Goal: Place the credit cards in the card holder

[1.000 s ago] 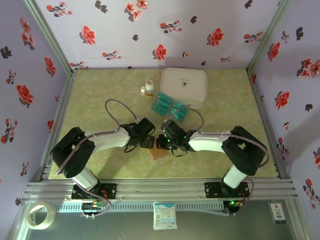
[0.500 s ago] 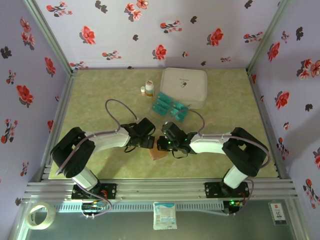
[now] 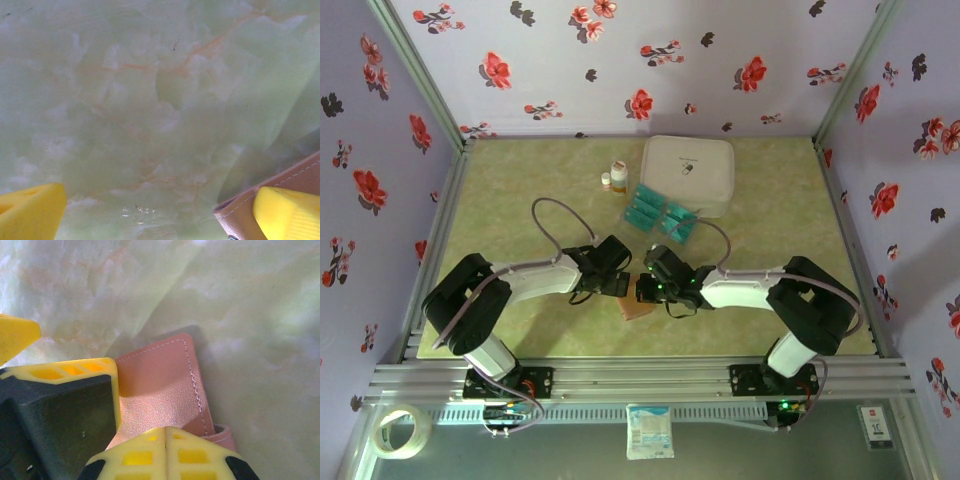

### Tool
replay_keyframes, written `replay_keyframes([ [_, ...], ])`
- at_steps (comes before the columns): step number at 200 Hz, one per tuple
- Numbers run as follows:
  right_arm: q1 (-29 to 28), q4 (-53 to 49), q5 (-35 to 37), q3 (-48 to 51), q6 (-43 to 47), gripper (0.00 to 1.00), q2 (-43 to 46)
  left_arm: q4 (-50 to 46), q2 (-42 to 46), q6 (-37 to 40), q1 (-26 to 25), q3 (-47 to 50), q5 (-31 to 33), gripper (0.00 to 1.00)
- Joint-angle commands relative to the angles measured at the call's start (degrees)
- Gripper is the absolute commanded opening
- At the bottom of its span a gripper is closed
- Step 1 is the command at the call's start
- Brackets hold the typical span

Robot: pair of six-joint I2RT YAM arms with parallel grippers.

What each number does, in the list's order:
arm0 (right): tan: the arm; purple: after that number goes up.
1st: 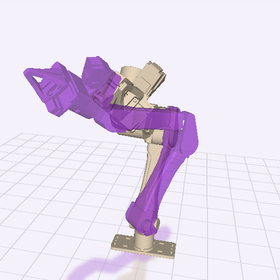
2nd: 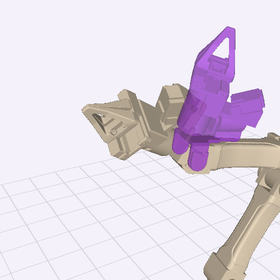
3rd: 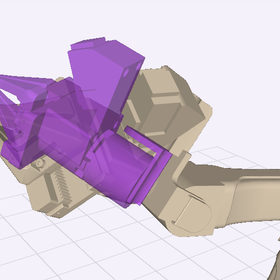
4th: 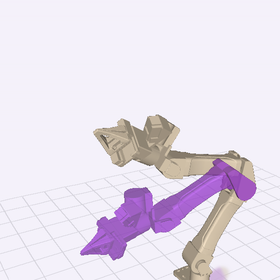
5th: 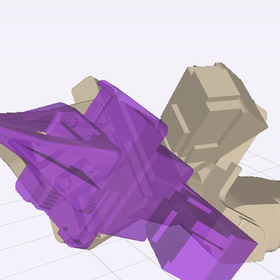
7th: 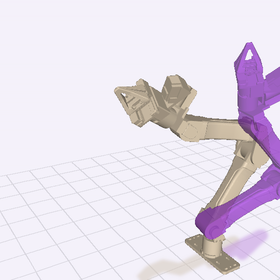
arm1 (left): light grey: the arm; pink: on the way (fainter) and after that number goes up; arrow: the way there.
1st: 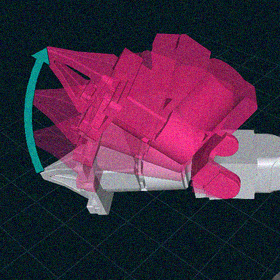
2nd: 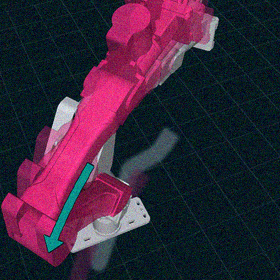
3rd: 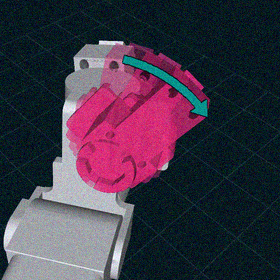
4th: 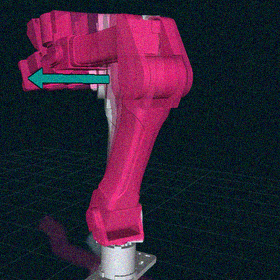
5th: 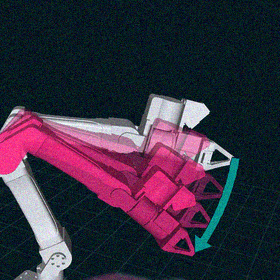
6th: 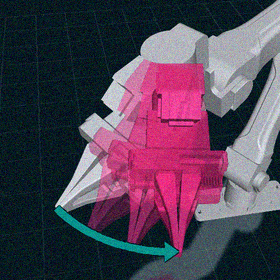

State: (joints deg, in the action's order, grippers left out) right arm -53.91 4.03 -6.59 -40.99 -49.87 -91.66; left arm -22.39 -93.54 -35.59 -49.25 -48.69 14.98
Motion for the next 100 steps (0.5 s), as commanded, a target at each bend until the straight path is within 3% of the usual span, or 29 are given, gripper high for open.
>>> replay_keyframes([
  [1, -0.65, -6.70, 0.43, -2.26, 1.33, 0.00, 0.12, -0.90, -6.04, -0.26, -0.86, 2.24, -0.20, 1.00],
  [100, 0.47, -8.34, 1.23, -6.54, 2.49, 0.00, -0.95, -0.54, -6.30, -0.27, -0.98, 2.81, -0.33, 1.00],
])
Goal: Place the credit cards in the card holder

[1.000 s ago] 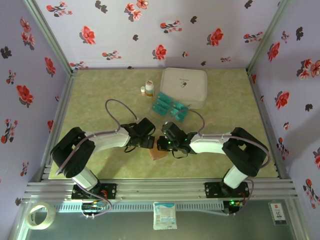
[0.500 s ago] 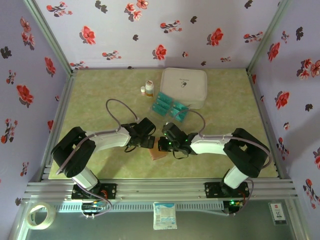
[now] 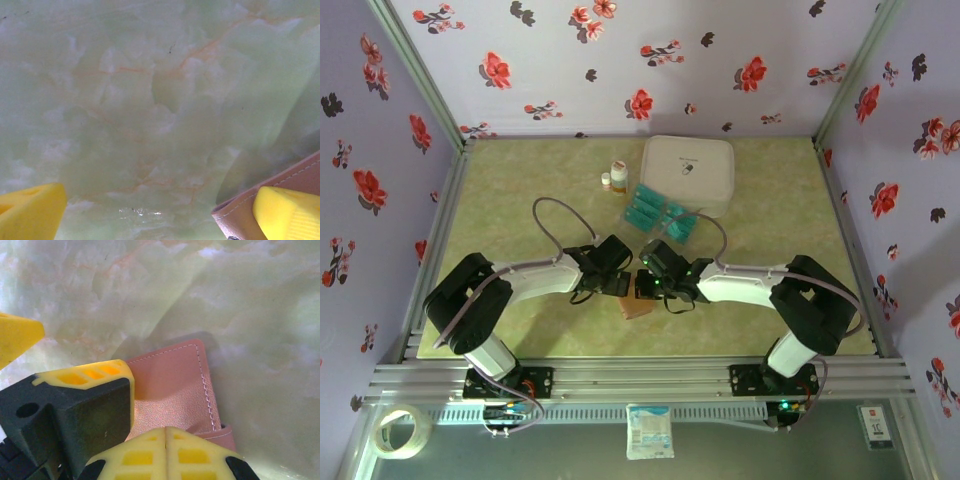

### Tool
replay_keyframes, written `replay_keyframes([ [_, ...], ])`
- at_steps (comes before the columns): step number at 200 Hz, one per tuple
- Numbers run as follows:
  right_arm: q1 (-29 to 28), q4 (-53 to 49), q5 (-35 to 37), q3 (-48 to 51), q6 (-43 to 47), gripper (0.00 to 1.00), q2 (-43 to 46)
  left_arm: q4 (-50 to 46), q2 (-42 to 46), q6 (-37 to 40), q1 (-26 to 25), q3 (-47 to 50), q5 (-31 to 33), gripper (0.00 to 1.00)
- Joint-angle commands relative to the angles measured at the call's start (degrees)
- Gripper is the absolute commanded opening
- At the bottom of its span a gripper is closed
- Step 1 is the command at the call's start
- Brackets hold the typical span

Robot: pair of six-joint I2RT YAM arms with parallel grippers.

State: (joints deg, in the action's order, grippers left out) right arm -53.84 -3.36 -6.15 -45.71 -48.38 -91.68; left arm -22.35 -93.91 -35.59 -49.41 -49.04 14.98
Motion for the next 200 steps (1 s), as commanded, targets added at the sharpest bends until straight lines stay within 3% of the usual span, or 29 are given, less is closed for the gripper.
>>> replay_keyframes([
  [1, 0.41, -1.00, 0.79, -1.87, 1.05, 0.00, -0.95, -0.54, -5.93, -0.31, -0.80, 3.11, -0.36, 1.00],
  [102, 0.75, 1.17, -0.44, -1.95, 0.49, 0.00, -4.21, -0.29, -6.20, -0.49, -0.87, 3.57, -0.50, 1.00],
  [200, -1.38, 7.27, 1.34, 7.53, -1.45, 0.00, -2.95, 0.50, -7.46, -0.87, -0.87, 3.13, -1.31, 1.00],
])
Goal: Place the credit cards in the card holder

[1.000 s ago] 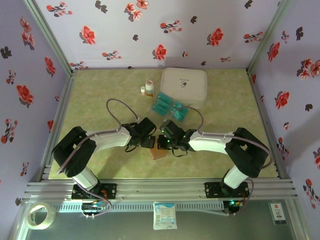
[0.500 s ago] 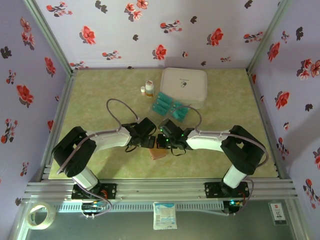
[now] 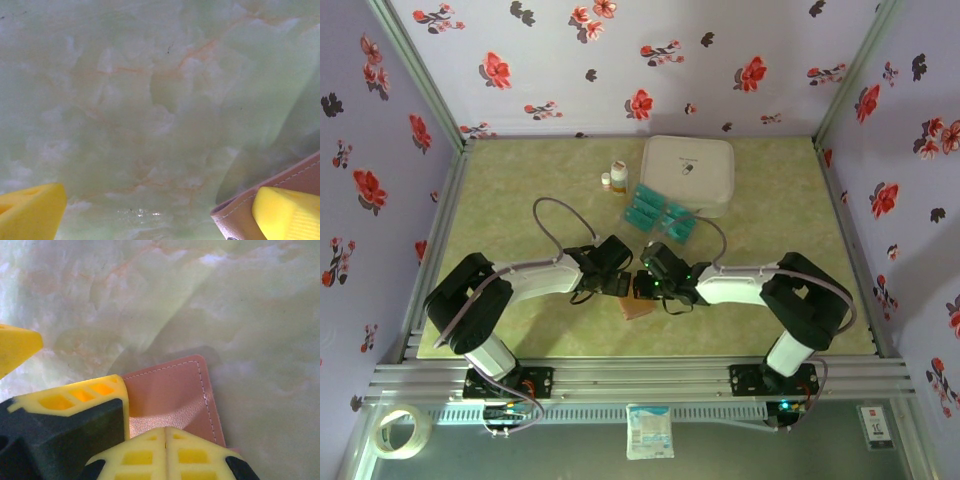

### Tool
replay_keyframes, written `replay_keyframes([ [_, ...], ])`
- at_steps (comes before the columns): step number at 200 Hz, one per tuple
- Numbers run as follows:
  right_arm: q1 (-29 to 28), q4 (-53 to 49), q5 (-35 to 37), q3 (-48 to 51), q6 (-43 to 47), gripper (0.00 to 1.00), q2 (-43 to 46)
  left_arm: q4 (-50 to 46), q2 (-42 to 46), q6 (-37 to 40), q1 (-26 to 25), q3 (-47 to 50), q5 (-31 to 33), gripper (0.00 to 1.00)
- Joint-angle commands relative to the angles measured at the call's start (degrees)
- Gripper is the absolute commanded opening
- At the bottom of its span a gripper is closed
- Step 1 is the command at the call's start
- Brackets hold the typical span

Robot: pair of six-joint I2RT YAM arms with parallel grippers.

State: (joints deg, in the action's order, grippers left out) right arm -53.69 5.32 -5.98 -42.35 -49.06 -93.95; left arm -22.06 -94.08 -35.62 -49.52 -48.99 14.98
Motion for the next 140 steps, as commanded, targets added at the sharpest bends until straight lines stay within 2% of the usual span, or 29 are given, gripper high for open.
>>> replay_keyframes([
  [1, -1.56, -1.30, 1.20, 4.36, -0.78, 0.00, -0.65, 0.20, -7.31, -0.81, -0.76, 3.10, -1.33, 1.00],
  [74, -5.07, 7.47, 9.00, 14.16, 3.19, 0.00, 2.20, 1.93, -9.22, -2.66, -0.67, 3.29, -3.32, 1.00],
  [140, -11.60, 12.51, 15.66, 15.31, 3.73, 0.00, -4.35, 4.99, -11.52, -5.61, -0.51, 4.23, -4.96, 1.00],
])
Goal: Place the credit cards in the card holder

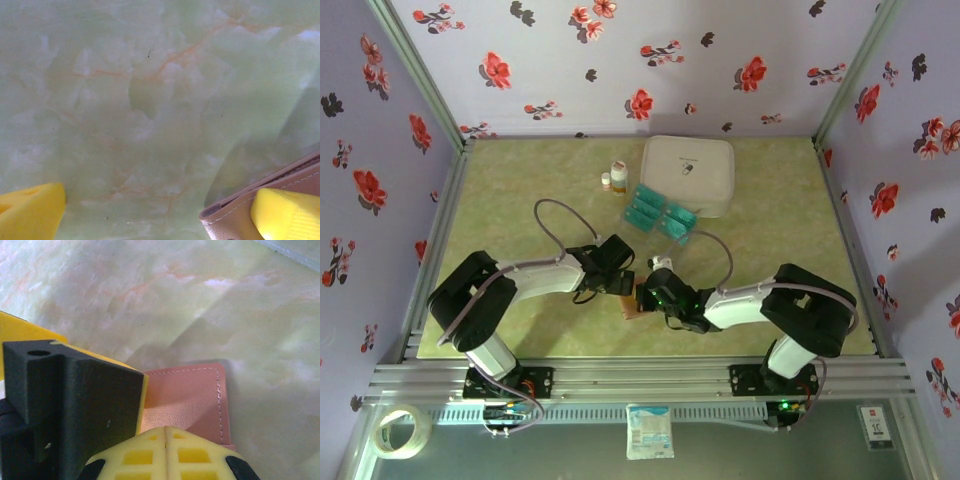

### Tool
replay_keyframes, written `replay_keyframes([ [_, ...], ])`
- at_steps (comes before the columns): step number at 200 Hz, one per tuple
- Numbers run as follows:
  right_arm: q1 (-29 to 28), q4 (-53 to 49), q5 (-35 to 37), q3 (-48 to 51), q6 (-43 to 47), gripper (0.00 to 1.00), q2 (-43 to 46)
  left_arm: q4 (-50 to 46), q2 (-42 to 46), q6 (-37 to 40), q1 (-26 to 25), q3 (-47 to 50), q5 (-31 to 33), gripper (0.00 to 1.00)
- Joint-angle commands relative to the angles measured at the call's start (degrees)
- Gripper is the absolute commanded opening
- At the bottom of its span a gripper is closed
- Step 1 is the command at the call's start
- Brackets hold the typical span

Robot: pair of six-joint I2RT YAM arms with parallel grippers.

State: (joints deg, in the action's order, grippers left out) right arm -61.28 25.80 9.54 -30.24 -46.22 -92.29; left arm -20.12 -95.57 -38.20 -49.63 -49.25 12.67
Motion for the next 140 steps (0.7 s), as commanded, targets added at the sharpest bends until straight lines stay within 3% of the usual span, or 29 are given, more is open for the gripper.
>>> replay_keyframes([
  [1, -4.11, -7.88, 0.22, 3.23, 0.83, 0.00, -6.17, 3.10, -10.05, -3.11, -0.39, 4.51, -2.65, 1.00],
  [62, -5.23, -10.60, 2.85, 2.69, 0.06, 0.01, -1.94, 2.37, -7.60, -1.36, 4.48, 3.33, -2.47, 1.00],
  [109, -4.62, -21.66, 6.19, -7.72, 3.08, 0.45, 3.74, -0.94, -5.28, 4.90, 11.37, -3.86, -2.51, 1.00],
  [140, -3.44, -28.38, 7.13, -14.53, 5.60, 0.65, 7.44, -3.13, -1.82, 8.97, 17.78, -8.78, -3.39, 1.00],
])
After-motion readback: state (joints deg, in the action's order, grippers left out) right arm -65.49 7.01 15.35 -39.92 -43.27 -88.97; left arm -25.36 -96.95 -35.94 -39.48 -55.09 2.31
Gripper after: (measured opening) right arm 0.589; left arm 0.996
